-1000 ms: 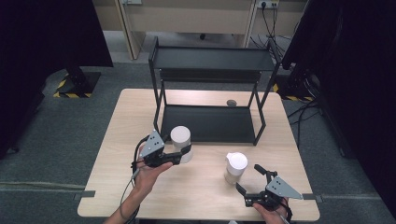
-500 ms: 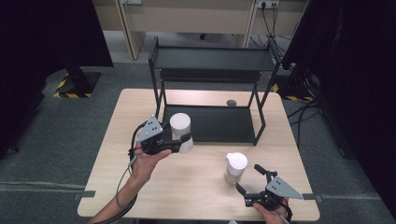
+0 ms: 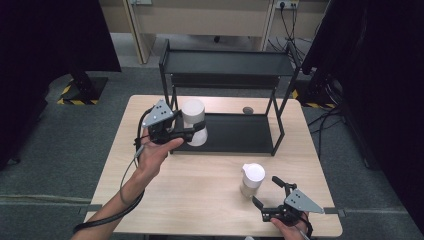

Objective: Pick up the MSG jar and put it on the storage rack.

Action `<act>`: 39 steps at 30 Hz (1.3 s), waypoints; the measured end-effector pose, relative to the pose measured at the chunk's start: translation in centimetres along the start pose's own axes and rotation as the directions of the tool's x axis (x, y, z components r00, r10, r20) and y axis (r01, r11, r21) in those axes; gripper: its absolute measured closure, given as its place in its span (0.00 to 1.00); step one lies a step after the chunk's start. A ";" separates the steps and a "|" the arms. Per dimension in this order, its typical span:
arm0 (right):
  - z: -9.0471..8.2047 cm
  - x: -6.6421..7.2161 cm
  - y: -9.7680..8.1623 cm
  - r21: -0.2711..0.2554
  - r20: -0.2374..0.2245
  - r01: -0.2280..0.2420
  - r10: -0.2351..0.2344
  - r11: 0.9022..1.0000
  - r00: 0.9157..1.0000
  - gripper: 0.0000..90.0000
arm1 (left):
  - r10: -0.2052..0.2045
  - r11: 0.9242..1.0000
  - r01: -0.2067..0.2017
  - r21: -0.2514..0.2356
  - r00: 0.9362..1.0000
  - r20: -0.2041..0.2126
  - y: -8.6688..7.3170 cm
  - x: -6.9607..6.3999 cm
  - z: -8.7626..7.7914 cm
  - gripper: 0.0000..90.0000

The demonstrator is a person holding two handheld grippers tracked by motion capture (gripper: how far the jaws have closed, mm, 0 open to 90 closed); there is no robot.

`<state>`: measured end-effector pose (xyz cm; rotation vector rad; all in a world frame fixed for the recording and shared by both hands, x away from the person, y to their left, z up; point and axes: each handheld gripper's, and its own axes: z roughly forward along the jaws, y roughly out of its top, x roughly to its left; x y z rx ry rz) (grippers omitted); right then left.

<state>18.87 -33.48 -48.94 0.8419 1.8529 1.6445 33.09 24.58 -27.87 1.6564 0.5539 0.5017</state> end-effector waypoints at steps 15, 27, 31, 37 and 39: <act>0.0 -0.1 0.0 0.001 -0.001 0.001 -0.001 1.000 1.000 0.01 | -0.020 1.000 0.020 0.007 1.000 -0.013 6.0 1.5 0.5 0.39; 0.0 -0.1 0.0 0.002 -0.002 0.003 -0.003 1.000 1.000 0.01 | -0.011 1.000 0.011 0.012 0.999 -0.039 9.4 2.2 0.8 0.39; 0.0 -0.1 0.0 0.001 -0.003 0.003 -0.003 1.000 1.000 0.01 | -0.013 1.000 0.014 0.014 0.999 -0.049 10.2 2.4 1.1 0.39; 0.0 -0.1 0.0 0.002 -0.004 0.003 -0.003 1.000 1.000 0.01 | -0.022 1.000 0.023 0.010 0.997 -0.077 11.4 2.7 1.7 0.39; 0.0 -0.1 0.0 0.002 -0.004 0.002 -0.002 1.000 1.000 0.00 | -0.016 1.000 0.018 0.016 0.996 -0.085 11.9 2.7 1.9 0.39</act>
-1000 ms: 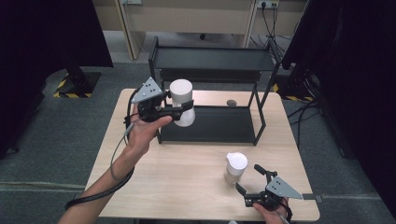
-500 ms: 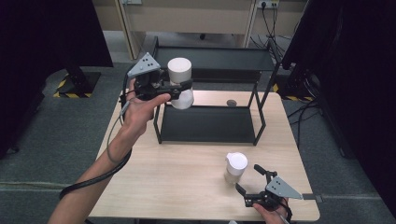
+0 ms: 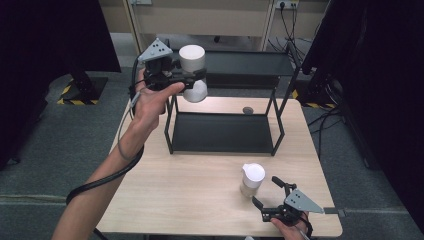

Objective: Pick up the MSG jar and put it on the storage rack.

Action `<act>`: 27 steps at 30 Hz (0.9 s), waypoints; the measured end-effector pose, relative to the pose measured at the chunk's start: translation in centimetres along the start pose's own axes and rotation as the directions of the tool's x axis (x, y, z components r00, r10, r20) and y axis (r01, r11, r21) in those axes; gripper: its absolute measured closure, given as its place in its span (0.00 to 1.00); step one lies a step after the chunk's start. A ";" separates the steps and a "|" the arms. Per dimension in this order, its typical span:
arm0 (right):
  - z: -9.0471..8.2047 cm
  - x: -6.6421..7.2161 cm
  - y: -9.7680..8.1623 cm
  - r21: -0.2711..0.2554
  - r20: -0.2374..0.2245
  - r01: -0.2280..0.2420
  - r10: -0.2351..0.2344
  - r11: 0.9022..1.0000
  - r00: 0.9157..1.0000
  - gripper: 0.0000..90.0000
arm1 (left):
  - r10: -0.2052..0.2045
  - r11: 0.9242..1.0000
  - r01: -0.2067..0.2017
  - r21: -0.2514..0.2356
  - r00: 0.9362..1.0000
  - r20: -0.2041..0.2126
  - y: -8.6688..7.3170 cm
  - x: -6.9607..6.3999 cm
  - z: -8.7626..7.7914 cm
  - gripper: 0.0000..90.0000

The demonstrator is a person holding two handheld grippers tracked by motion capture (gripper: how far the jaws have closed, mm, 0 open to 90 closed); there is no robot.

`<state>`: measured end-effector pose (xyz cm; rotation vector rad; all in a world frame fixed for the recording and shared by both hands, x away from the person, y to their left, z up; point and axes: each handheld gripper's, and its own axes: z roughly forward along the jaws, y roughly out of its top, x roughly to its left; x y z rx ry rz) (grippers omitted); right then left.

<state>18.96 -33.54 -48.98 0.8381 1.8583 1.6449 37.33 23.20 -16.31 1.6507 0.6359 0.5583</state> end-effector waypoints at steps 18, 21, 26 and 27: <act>0.0 -0.1 0.0 -0.002 -0.006 -0.003 0.003 1.000 1.000 0.01 | 0.007 1.000 -0.008 -0.008 0.994 -0.111 3.5 -0.1 2.6 0.39; 0.0 -0.1 0.0 -0.002 -0.007 -0.005 0.005 1.000 1.000 0.01 | 0.008 1.000 -0.009 -0.003 0.991 -0.135 3.8 -0.1 3.3 0.39; -0.1 -0.1 0.0 -0.005 -0.005 -0.003 0.003 1.000 1.000 0.01 | -0.002 1.000 0.000 -0.010 0.986 -0.168 4.0 0.2 4.6 0.39; -0.2 -0.2 0.0 -0.006 -0.005 -0.006 0.005 1.000 1.000 0.01 | -0.007 1.000 0.005 -0.009 0.985 -0.172 4.0 0.3 4.9 0.39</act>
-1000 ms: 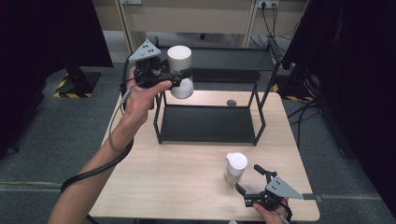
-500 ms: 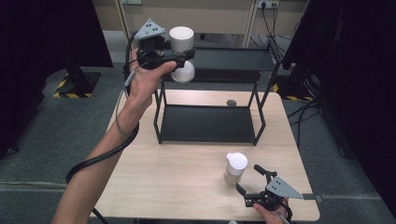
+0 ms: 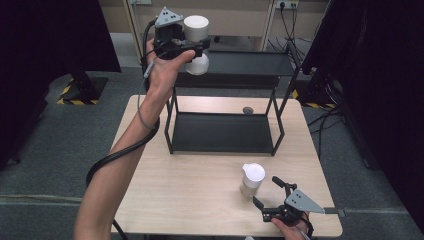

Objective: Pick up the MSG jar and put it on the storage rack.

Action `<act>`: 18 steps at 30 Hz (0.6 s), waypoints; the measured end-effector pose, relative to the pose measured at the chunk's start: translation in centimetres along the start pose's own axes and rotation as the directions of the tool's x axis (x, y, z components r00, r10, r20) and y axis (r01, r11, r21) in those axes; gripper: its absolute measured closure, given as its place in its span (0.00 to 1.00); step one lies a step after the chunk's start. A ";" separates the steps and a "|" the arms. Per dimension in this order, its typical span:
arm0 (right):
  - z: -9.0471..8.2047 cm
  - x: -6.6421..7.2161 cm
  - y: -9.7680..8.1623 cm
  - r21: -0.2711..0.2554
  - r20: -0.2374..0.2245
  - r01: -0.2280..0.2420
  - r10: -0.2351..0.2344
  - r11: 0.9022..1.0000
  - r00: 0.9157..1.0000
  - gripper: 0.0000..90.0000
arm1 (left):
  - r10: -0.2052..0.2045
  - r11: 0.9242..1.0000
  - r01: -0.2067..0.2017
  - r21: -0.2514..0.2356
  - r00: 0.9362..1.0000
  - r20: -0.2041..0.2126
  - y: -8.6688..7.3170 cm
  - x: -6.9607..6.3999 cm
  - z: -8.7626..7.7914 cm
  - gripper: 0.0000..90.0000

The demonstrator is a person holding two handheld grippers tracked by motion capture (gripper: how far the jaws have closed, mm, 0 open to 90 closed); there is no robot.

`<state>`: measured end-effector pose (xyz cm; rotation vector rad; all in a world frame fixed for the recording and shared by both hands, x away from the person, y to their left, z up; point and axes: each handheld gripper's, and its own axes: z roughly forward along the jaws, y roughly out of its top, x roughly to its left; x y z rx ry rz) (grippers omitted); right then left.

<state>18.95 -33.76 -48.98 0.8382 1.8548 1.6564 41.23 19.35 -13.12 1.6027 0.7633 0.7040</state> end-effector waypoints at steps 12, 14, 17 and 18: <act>-0.2 -0.1 0.0 -0.005 -0.004 0.000 0.000 1.000 1.000 0.01 | -0.011 1.000 0.011 -0.002 0.997 -0.076 0.1 -0.1 3.2 0.39; -0.1 -0.1 0.0 -0.005 -0.004 0.001 -0.001 1.000 1.000 0.00 | -0.018 1.000 0.017 -0.006 0.996 -0.083 0.1 0.0 3.6 0.39; -0.1 -0.2 0.0 -0.005 -0.006 0.000 0.000 1.000 1.000 0.01 | -0.009 1.000 0.008 -0.008 0.995 -0.102 0.0 -0.1 4.0 0.39; -0.1 -0.2 0.0 -0.005 -0.007 0.000 0.000 1.000 1.000 0.01 | 0.001 1.000 -0.002 -0.001 0.994 -0.110 0.0 -0.2 4.1 0.39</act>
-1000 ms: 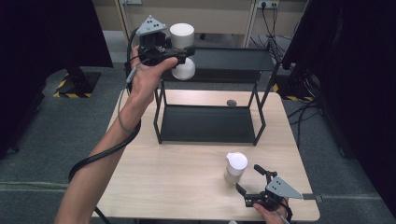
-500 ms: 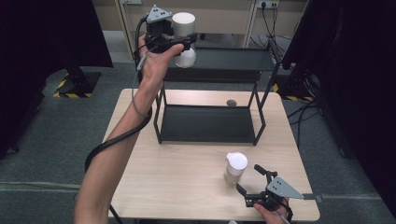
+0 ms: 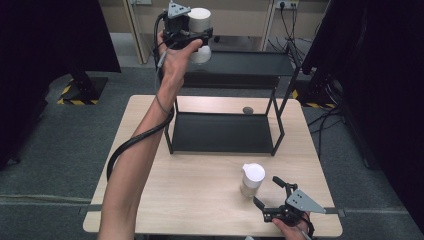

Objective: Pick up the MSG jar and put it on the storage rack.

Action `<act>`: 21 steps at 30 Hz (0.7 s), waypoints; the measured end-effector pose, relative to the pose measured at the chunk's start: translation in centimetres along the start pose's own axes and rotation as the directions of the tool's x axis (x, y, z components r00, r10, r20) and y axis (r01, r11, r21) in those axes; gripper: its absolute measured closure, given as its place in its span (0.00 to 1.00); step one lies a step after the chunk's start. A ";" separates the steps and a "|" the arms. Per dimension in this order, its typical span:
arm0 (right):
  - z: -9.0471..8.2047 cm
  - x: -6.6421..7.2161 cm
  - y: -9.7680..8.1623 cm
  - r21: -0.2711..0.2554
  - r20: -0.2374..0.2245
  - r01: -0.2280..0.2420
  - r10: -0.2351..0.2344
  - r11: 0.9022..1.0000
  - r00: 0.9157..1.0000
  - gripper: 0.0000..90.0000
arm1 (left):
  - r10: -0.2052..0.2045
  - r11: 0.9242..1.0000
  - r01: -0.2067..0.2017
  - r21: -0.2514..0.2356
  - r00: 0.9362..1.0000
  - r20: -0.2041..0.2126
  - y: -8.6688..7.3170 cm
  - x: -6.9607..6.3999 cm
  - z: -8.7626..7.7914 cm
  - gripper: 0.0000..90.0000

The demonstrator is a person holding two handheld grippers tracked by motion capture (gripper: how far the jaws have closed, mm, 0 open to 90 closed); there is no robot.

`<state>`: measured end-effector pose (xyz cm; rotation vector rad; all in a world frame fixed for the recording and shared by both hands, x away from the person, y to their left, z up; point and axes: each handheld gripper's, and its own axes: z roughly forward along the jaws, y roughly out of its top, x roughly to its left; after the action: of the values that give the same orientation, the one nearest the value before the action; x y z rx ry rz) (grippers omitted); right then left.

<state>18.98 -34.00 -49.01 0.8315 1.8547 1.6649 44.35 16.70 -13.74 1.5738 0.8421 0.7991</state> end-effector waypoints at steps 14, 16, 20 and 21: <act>0.2 0.1 0.0 0.007 -0.010 0.000 0.000 1.000 1.000 0.01 | -0.018 1.000 0.018 0.006 1.000 -0.016 -1.4 0.0 1.4 0.39; 0.1 0.1 0.0 0.006 -0.010 0.000 0.000 1.000 1.000 0.01 | -0.020 1.000 0.020 0.009 1.000 -0.021 -1.6 -0.1 1.6 0.39; 0.1 0.0 0.0 0.007 -0.010 0.000 0.000 1.000 1.000 0.01 | -0.028 1.000 0.028 0.000 0.999 -0.024 -1.9 0.0 1.8 0.39; 0.1 0.0 0.0 0.006 -0.011 0.000 0.000 1.000 1.000 0.01 | -0.026 1.000 0.026 0.000 0.999 -0.022 -1.9 0.0 1.8 0.39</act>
<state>19.05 -33.88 -49.02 0.8267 1.8672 1.6680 45.67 16.03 -15.90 1.5536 0.8767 0.7987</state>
